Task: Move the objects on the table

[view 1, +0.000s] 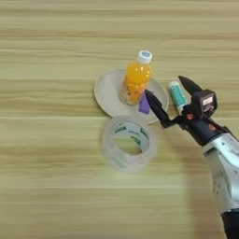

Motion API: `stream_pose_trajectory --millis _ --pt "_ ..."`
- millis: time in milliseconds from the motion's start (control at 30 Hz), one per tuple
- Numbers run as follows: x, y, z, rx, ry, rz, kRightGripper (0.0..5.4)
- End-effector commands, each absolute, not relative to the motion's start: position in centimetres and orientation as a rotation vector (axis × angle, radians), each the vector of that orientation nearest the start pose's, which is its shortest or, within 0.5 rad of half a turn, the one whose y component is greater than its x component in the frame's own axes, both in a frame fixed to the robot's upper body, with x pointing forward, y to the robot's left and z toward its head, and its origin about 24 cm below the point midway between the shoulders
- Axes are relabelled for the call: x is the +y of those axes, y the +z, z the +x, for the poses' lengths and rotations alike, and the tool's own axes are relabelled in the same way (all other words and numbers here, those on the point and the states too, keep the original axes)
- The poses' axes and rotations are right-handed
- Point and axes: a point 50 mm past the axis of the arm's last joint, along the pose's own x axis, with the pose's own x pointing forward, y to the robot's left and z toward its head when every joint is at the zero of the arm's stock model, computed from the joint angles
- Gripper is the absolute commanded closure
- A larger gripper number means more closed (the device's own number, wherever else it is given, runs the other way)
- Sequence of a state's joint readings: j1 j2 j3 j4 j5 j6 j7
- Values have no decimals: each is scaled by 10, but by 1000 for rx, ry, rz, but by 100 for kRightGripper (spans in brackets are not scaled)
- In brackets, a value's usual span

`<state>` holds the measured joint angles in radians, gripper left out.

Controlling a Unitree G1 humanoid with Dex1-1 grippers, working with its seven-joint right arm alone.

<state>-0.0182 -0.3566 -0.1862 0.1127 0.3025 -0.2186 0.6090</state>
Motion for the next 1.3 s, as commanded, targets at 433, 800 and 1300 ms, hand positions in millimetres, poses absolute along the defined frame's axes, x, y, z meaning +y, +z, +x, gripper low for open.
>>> stream_pose_trajectory --millis 433,800,1300 --pt "-223 86 282 -222 452 -156 5" --pt "-217 86 299 -223 464 -156 5" --pt "-208 91 335 -199 425 -125 5"
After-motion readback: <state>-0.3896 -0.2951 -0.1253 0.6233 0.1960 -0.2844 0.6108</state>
